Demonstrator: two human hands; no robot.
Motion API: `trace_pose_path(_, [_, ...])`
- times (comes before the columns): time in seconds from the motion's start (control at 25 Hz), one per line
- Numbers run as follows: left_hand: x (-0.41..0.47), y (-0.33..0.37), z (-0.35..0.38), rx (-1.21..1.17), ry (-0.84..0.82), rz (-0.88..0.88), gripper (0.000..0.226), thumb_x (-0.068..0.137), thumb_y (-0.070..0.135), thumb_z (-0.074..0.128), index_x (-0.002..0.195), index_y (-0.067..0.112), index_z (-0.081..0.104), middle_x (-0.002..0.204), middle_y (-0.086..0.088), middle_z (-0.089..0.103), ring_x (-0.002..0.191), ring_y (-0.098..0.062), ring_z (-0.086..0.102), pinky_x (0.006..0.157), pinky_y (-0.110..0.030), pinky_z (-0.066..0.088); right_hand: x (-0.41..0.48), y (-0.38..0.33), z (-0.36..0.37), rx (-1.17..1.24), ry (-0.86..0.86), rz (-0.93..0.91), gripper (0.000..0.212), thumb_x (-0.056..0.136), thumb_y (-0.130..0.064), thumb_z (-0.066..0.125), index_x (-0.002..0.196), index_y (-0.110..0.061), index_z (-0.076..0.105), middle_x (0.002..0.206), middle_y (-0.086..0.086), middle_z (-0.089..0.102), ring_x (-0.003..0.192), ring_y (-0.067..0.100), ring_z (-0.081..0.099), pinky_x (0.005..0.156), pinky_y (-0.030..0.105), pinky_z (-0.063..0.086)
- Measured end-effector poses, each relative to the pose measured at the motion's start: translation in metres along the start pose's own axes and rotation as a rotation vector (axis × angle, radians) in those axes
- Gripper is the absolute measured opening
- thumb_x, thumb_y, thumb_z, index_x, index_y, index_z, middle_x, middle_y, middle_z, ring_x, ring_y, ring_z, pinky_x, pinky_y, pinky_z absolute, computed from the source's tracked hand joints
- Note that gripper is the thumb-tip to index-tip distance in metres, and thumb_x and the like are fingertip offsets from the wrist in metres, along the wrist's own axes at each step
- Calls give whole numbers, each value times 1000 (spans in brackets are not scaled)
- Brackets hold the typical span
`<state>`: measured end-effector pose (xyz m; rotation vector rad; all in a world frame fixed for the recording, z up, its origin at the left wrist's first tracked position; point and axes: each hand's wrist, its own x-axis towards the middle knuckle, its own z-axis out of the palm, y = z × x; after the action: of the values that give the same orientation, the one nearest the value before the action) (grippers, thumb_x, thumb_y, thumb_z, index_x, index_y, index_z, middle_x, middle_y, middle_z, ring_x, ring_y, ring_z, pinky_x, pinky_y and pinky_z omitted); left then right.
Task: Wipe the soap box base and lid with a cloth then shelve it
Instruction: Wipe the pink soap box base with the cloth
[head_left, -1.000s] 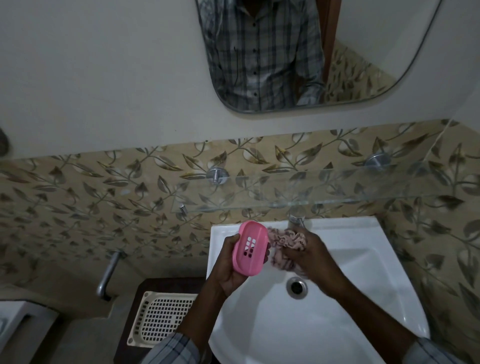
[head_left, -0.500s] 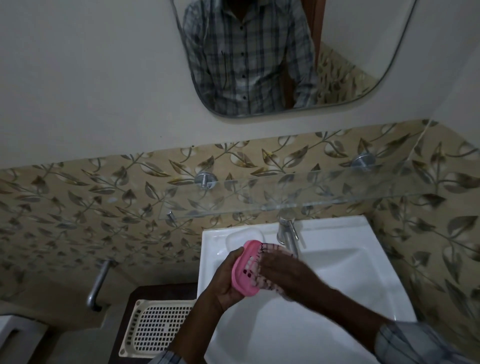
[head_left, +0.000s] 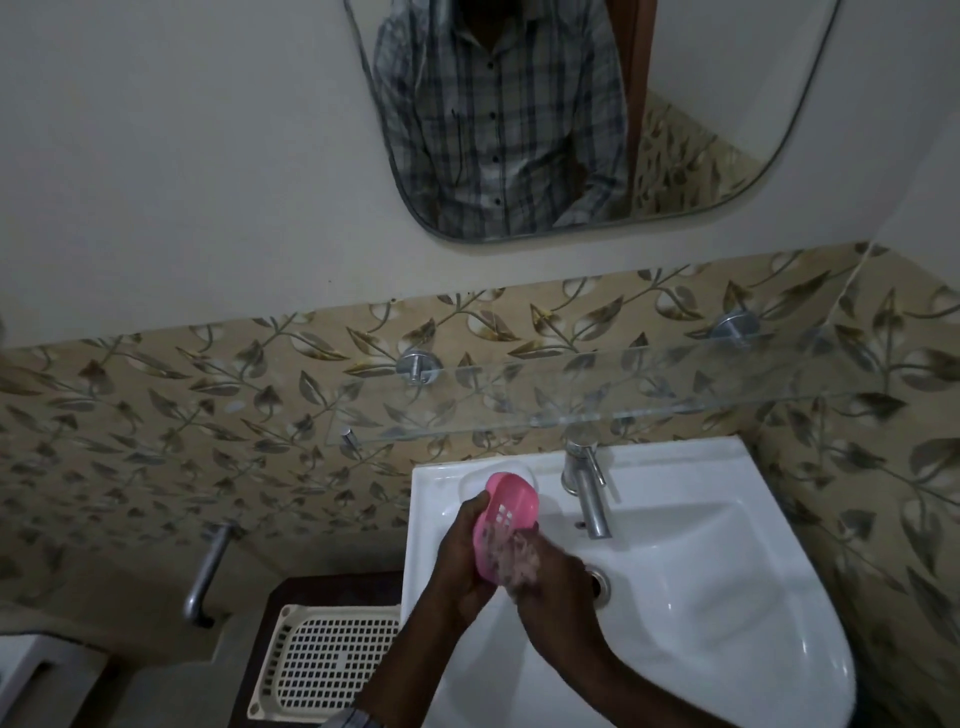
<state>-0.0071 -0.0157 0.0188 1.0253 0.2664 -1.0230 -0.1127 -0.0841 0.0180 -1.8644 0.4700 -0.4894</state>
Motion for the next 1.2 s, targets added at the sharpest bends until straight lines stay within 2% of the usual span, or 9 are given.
trace_pose_path(0.12, [-1,2,6,19,30,89,67,88,42,58,136,-5,52,119,-30,64,104,-37,64,95,-46,51,11,-10,-7,197,11,149,33,77,-4,63,90,-33,69,81,-14,75,77,3,71,60,12,54])
trace_pose_path(0.24, [-4,9,3,-15,41,26,61,93,39,58,137,-1,50,138,-35,52,115,-43,56,101,-51,44,8,12,-34,-466,-150,-620,53,54,10,84,103,-7,74,94,9,77,84,28,75,67,27,61])
trace_pose_path(0.32, [-7,3,5,0,74,15,62,90,40,60,135,-3,52,134,-35,54,111,-42,59,95,-51,49,14,22,-46,-667,-186,-746,57,45,8,87,100,-4,76,95,12,77,85,29,76,68,35,63])
trace_pose_path(0.48, [-3,-21,11,64,94,244,53,89,46,55,116,3,71,115,-24,71,108,-39,67,83,-39,58,23,-14,-20,214,-93,319,16,79,-14,65,93,-12,72,78,10,76,71,30,74,59,28,56])
trace_pose_path(0.56, [-6,-24,14,80,48,292,47,94,44,48,110,10,76,116,-20,73,110,-33,69,81,-34,59,34,-18,-21,574,-43,530,9,84,-13,65,90,-11,72,75,9,76,69,24,75,58,31,59])
trace_pose_path(0.72, [-5,-5,15,25,36,128,56,86,45,59,118,-1,66,108,-26,71,96,-36,71,83,-44,59,29,4,-49,-361,-331,-369,34,79,5,70,112,-4,68,105,13,73,96,28,71,80,38,61])
trace_pose_path(0.8, [-6,-5,14,78,59,100,53,89,43,59,118,-2,64,102,-27,72,90,-36,72,82,-44,59,27,18,-59,-459,-358,-559,43,72,6,75,114,0,69,106,18,73,95,32,72,79,40,61])
trace_pose_path(1.04, [-7,-17,-6,-58,79,153,59,95,44,49,132,-1,57,123,-30,65,111,-42,64,90,-51,57,50,-1,-59,696,-302,466,26,89,-4,66,114,-4,70,110,20,74,104,35,71,92,53,56])
trace_pose_path(1.2, [-21,1,-37,-274,-194,-23,96,61,33,90,138,-6,48,122,-33,58,103,-40,60,86,-47,57,62,0,-91,924,-298,606,35,83,1,65,117,8,66,113,29,70,98,37,71,81,42,61])
